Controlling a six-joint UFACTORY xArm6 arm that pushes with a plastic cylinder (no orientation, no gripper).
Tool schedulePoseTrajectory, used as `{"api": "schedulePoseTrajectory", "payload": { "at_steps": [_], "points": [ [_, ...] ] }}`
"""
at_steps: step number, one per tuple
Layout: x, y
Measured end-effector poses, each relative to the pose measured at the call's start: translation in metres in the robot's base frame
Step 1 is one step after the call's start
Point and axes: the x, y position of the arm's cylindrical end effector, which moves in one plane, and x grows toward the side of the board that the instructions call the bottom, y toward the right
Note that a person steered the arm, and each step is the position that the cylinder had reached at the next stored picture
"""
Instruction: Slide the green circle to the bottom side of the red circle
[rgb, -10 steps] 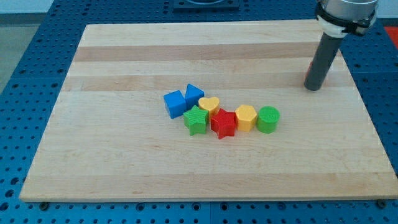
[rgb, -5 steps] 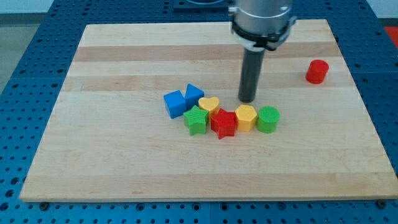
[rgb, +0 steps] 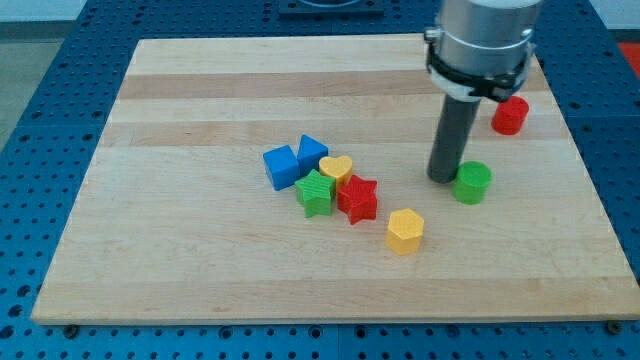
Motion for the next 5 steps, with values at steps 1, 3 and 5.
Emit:
{"api": "schedulePoseTrajectory", "payload": {
  "at_steps": [1, 3, 5],
  "points": [
    [-0.006, 0.019],
    [-0.006, -0.021],
    [0.095, -0.025]
  ]
}}
